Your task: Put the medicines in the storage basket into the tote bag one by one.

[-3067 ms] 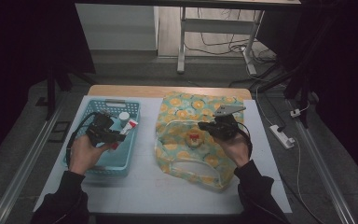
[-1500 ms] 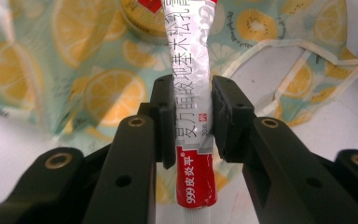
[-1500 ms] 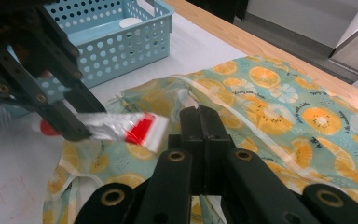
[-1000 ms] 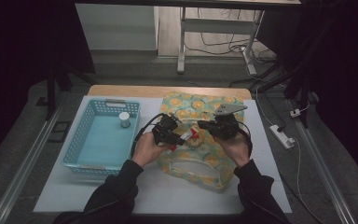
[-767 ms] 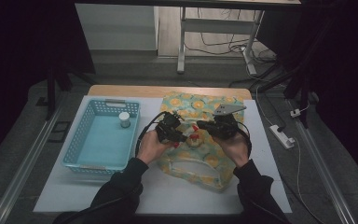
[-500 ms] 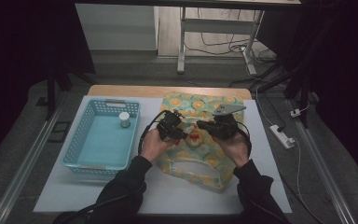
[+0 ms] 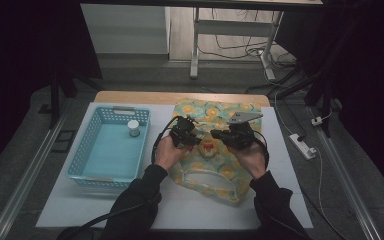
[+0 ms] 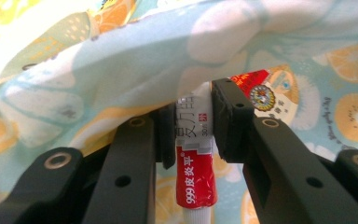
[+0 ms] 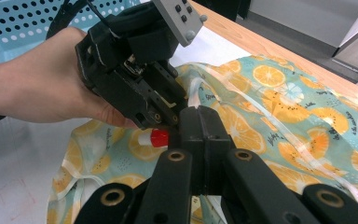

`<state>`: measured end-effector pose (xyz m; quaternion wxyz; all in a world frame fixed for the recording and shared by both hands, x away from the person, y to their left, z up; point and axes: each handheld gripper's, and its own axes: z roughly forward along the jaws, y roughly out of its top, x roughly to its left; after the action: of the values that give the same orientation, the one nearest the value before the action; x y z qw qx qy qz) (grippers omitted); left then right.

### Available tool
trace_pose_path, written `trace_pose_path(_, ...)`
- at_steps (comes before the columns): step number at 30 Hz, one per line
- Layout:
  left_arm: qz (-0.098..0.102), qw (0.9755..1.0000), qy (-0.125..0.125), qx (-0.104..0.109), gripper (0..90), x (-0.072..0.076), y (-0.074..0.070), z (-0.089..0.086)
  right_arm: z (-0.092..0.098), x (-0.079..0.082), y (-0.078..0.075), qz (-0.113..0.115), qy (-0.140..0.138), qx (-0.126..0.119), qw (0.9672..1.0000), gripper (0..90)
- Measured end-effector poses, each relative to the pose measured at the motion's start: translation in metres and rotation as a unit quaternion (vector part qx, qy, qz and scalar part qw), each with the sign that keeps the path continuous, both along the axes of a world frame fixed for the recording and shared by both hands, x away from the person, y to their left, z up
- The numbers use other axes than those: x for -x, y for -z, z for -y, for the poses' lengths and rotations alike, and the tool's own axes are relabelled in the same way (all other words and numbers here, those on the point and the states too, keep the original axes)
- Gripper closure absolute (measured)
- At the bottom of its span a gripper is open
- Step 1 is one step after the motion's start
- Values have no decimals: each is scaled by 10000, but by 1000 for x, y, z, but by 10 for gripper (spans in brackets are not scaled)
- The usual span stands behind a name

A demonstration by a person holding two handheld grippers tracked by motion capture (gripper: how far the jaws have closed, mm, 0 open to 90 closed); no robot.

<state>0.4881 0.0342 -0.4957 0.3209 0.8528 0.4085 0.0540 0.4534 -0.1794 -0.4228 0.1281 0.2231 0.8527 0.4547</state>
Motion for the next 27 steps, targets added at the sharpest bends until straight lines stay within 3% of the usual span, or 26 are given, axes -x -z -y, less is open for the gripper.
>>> trace_pose_path(11, 96, 9999, -82, -40, 698, -4, 13, 0, -3, -1, 4, 6, 2, 91, 10000, 900)
trace_pose_path(21, 106, 9999, 0, 51, 472, 4, 0, -4, 0, -1, 4, 10, 24, 85, 10000, 900)
trace_pose_path(23, 56, 9999, 72, 102, 418, 6, -4, -4, 0, -2, 4, 18, 31, 76, 10000, 900)
trace_pose_path(27, 145, 9996, 229, 124, 336, 14, -13, -8, 1, -2, 3, 15, 36, 50, 10000, 900)
